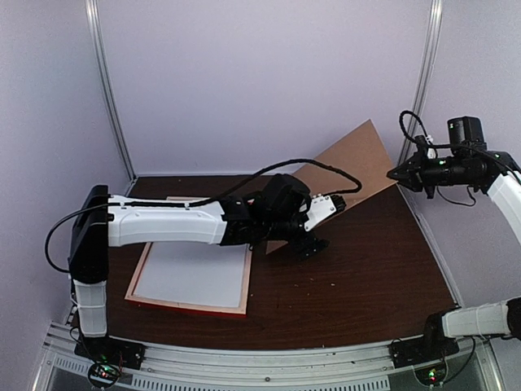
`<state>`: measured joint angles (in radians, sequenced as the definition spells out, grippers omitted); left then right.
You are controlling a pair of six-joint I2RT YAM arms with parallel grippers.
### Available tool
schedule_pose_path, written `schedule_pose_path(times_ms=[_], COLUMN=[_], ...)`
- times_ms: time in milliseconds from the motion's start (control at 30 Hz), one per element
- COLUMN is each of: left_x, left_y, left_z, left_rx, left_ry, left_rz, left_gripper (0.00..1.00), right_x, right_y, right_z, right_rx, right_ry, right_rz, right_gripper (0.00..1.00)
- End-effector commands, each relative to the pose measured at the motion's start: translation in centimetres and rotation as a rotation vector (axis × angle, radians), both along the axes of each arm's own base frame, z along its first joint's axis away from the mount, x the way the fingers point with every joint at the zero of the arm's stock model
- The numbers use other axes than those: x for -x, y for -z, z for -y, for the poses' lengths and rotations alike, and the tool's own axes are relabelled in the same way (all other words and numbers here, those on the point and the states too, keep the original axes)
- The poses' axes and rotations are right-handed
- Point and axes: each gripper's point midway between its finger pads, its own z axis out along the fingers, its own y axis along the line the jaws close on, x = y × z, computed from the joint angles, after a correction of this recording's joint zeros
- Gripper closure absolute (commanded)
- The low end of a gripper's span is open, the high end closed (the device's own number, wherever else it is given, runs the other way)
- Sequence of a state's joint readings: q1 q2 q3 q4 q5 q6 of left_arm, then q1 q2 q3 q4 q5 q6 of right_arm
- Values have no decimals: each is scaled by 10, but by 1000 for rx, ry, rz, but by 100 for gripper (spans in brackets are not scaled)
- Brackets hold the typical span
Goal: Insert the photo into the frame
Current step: Turn over the backboard.
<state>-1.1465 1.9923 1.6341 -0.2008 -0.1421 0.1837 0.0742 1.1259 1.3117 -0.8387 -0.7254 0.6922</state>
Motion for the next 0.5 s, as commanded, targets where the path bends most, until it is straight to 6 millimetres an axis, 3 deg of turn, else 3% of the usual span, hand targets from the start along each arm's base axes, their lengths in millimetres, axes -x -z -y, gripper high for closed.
schedule_pose_path(times_ms=[0,133,467], left_x=[-32,-42,-66], left_y=[-12,-10,-27], left_z=[16,28,32], left_rx=[12,-6,25], left_ry=[-49,-52,-154], left_rz=[167,225,354], left_gripper=[9,13,30], right_x=[12,17,17], right_y=[-63,-63,-47], right_z=[-11,-13,-15], right_rx=[-75,-81,-88], right_ry=[-39,-49,-53], right_rz=[181,173,140], right_gripper=[100,100,100])
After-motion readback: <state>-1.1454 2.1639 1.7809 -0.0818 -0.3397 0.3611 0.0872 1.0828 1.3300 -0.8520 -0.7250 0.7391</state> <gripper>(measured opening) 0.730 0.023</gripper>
